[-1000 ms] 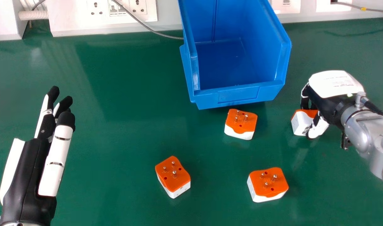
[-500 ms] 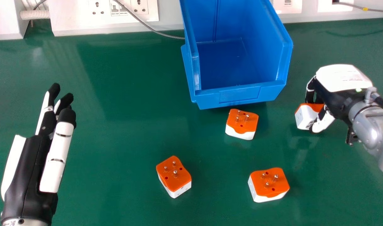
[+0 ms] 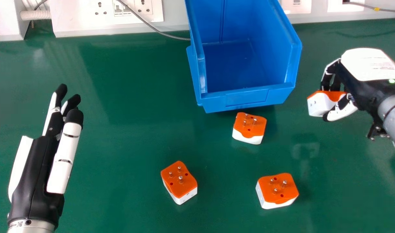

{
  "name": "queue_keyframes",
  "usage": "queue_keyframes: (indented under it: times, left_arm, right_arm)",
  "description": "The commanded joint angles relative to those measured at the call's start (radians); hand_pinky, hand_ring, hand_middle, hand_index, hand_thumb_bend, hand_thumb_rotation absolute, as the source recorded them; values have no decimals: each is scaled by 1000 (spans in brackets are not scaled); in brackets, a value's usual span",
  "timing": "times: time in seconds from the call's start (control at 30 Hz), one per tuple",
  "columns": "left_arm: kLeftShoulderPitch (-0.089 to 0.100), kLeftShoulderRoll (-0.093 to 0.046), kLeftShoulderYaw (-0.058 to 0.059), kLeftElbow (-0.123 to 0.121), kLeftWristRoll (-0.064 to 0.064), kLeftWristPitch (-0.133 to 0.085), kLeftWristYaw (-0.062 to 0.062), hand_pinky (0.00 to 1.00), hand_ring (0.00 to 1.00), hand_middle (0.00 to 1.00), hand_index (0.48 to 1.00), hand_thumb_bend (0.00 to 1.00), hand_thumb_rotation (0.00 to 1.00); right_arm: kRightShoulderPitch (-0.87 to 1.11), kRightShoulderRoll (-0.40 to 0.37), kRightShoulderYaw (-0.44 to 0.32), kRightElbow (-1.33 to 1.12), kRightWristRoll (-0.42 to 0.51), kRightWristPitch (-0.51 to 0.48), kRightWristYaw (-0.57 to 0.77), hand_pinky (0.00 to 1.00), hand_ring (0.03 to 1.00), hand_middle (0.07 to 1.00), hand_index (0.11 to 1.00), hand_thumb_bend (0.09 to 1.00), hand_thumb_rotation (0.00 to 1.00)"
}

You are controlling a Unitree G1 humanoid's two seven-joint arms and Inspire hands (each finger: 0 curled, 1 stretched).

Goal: Pick all objects and put in blue box

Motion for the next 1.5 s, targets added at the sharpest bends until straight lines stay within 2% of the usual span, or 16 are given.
queue_keyframes:
  times: [0.0, 0.1, 0.33, 0.7, 1.07, 1.3, 1.47]
  left_arm:
    - [-3, 4, 0, -5, 11, -16, 7, 926, 969, 964, 995, 517, 1000]
    - [-6, 7, 1, -2, 13, -15, 9, 923, 969, 964, 995, 514, 1000]
    - [-19, 14, 6, 20, 9, -24, 4, 919, 969, 964, 995, 509, 1000]
    - [-26, 19, 9, 32, 5, -29, -1, 916, 969, 964, 995, 502, 1000]
    - [-26, 24, 12, 28, 4, -22, -1, 914, 968, 963, 994, 504, 1000]
    - [-24, 24, 10, 20, 10, -16, 1, 914, 968, 963, 994, 506, 1000]
    - [-26, 25, 10, 24, 13, -16, 2, 914, 968, 963, 994, 508, 1000]
  right_arm:
    - [47, -29, -48, -109, 23, 4, 5, 336, 421, 521, 508, 493, 0]
    - [130, -26, -82, -242, 25, 32, 24, 335, 422, 522, 505, 493, 0]
    - [280, -7, -143, -485, 23, 76, 70, 330, 428, 528, 497, 493, 0]
    - [401, 18, -197, -698, 31, 81, 127, 328, 431, 531, 498, 492, 0]
    - [462, 72, -191, -845, 13, 96, 182, 328, 434, 528, 499, 493, 0]
    - [422, 123, -170, -888, 14, 107, 241, 330, 434, 528, 500, 493, 0]
    - [367, 170, -151, -885, 17, 121, 281, 330, 435, 529, 501, 492, 0]
